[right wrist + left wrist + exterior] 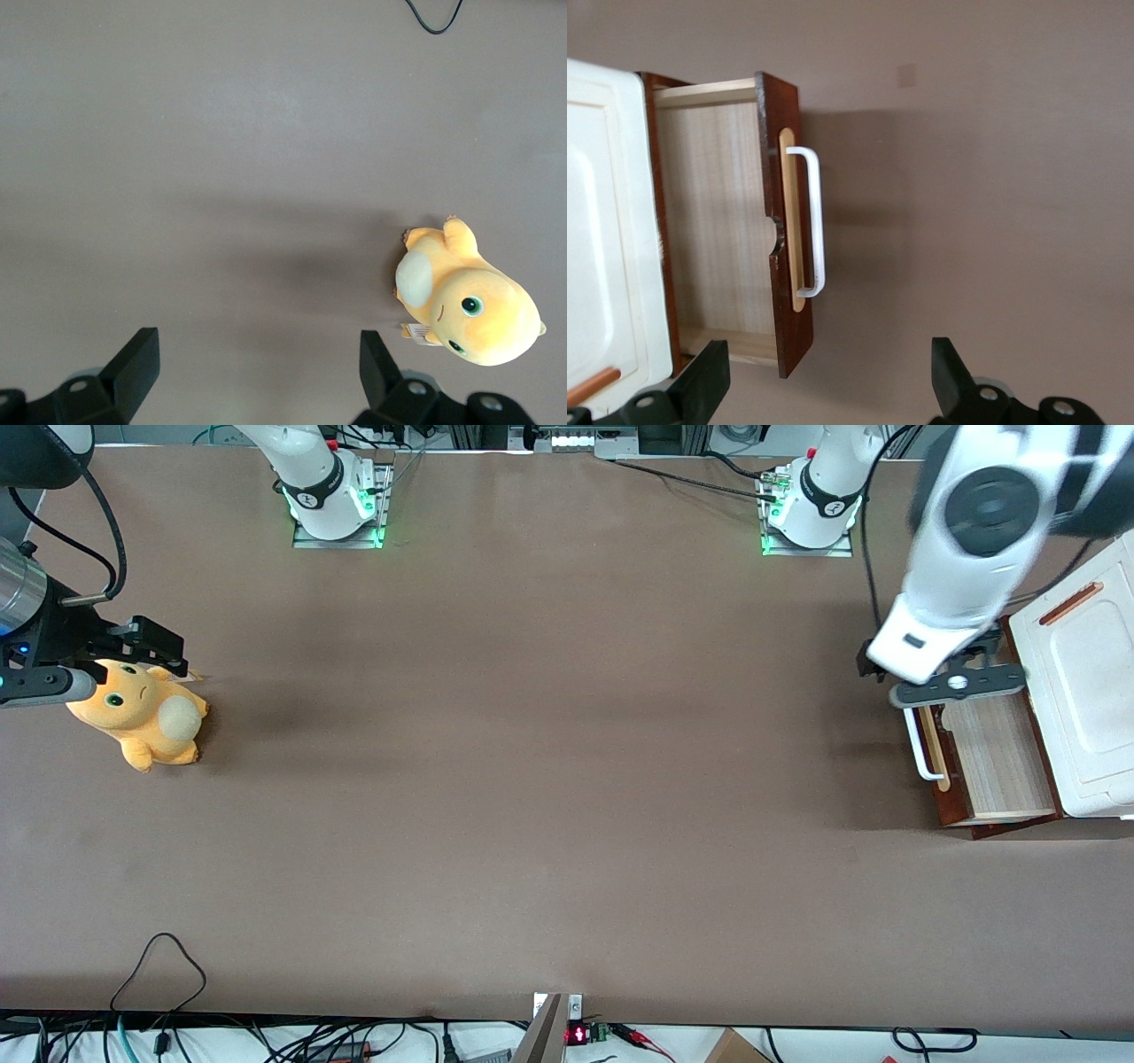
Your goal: Open lower drawer with left arm only
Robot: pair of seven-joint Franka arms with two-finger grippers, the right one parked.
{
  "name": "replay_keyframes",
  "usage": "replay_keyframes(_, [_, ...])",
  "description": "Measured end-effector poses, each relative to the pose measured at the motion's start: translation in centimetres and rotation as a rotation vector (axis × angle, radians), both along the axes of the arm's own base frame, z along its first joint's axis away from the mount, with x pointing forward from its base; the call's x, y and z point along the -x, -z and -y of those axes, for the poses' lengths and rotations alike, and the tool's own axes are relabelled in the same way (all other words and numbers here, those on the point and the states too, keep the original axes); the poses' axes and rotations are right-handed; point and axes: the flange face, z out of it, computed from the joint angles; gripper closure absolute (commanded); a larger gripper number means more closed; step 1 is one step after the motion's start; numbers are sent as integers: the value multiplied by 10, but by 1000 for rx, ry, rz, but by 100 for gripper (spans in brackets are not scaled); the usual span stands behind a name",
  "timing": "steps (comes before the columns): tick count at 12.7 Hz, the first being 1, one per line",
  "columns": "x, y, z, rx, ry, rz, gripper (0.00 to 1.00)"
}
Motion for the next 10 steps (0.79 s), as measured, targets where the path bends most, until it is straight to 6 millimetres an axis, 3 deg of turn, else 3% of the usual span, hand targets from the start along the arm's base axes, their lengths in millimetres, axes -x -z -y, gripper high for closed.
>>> replay_keyframes(3, [-9,-27,-79,225,39,-3,0])
replay_keyframes(4, [-8,-32,-97,251,45,0,0])
replay_keyframes(5, [-6,-36,-103,261,50,-4,0])
replay_keyframes(10, [-5,-43,-88,261,79,-6,0])
